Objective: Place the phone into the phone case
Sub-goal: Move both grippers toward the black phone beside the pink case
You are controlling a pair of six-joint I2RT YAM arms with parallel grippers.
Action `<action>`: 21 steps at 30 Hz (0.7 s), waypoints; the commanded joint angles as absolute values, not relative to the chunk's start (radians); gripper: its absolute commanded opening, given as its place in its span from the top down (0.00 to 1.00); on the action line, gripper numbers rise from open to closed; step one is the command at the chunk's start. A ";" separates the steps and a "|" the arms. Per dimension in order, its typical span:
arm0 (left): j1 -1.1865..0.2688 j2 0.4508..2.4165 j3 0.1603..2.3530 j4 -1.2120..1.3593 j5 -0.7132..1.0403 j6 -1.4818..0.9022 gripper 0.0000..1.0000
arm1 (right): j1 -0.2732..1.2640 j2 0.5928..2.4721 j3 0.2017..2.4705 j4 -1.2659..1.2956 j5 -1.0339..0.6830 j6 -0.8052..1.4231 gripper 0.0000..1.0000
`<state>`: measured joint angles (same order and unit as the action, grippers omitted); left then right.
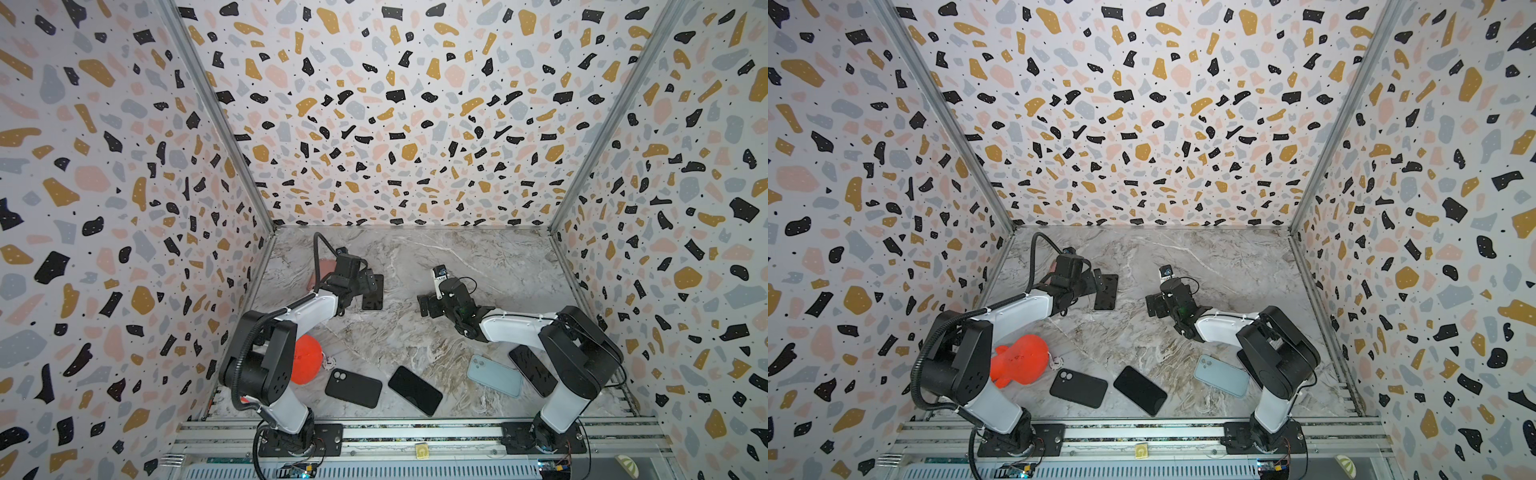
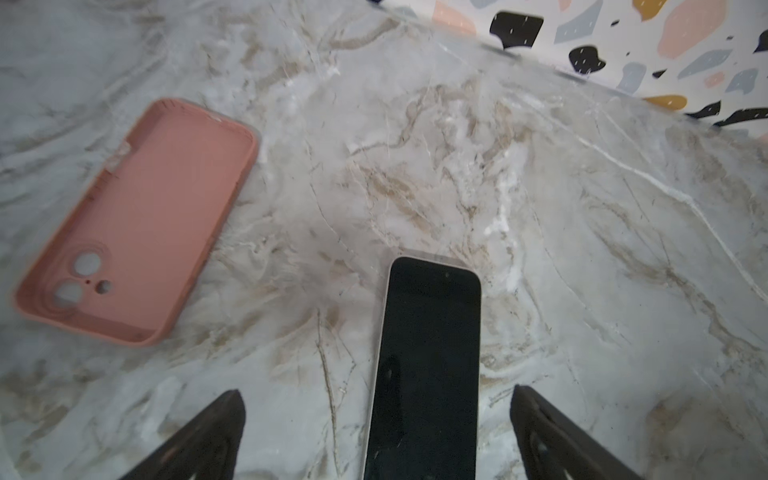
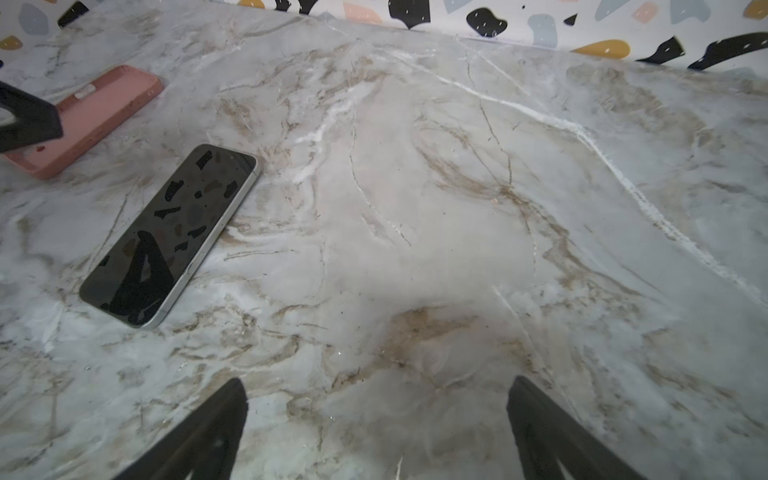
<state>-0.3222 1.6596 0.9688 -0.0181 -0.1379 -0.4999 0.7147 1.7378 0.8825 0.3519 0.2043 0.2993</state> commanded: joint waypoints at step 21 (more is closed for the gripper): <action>-0.379 1.831 1.059 -0.095 -0.064 -0.551 0.00 | 0.711 1.750 0.887 0.305 0.135 0.354 0.01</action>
<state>-0.3756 1.8206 1.0317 -0.0902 -0.0647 -0.5434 0.7170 1.7699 0.8917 0.3050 0.1303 0.3397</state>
